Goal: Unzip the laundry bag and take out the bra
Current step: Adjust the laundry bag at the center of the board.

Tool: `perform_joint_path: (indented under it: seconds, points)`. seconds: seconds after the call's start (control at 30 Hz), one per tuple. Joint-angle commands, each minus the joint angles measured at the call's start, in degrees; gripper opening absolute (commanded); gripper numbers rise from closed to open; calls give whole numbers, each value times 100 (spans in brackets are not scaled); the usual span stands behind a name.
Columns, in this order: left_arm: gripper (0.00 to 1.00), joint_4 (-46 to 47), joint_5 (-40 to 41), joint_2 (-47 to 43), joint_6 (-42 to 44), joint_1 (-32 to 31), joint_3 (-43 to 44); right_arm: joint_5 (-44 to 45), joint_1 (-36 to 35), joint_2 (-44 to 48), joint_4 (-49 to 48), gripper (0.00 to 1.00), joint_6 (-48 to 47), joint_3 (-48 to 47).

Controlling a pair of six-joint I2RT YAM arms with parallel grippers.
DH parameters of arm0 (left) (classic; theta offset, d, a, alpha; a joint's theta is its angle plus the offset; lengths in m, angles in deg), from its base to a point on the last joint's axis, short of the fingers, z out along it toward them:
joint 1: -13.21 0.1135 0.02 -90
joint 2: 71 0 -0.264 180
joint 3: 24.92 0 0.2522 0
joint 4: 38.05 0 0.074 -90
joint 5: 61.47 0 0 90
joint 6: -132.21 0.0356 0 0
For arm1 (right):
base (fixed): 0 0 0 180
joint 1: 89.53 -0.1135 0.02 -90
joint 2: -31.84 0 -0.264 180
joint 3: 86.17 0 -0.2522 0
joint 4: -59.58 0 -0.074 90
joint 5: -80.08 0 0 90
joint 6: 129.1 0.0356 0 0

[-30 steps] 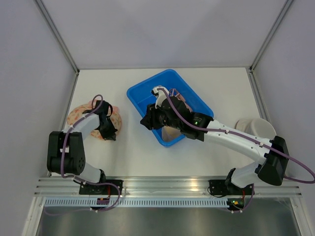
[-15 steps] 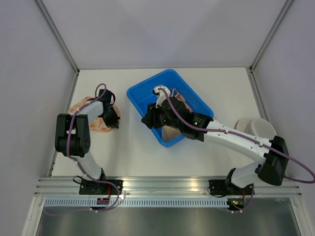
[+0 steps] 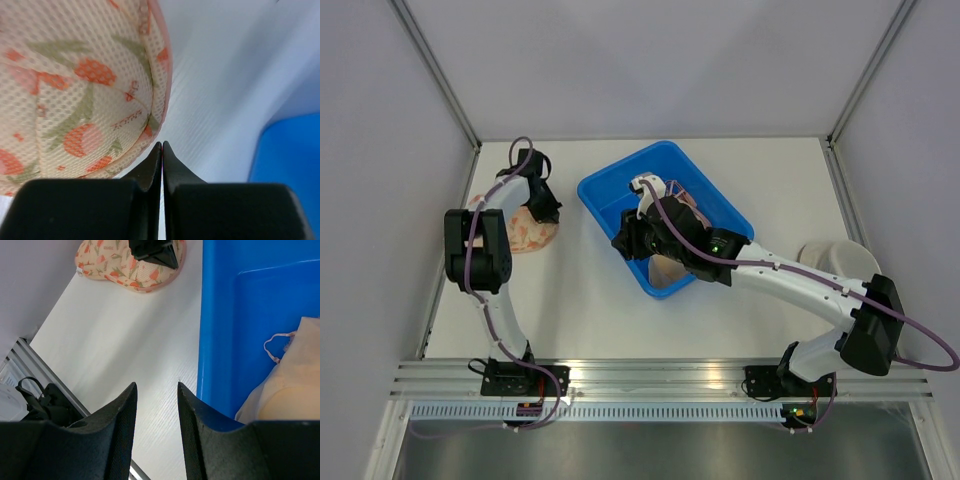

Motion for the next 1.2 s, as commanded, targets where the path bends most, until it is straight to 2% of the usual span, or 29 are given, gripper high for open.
perform_joint_path:
  seconds: [0.0, 0.2, 0.33, 0.63, 0.83, 1.17]
  points:
    - [3, -157, 251, -406, 158, 339, 376, 143, 48, -21, -60, 43, -118, -24]
    - [3, -376, 462, -855, 351, 1263, -18, -32, 48, -91, -113, 43, -39, -103]
    - [2, -508, 612, -952, 500, 1738, -598, -103, 48, -56, -174, 44, 22, -94]
    - [2, -482, 577, -829, 536, 1721, -1117, -208, 56, 5, -209, 44, 101, -112]
    - [2, -193, -212, -864, 395, 1581, -1399, -182, 57, 49, -209, 44, 128, -103]
    - [2, 203, -864, -249, 263, 1001, -828, 117, 48, 234, -43, 44, -22, -15]
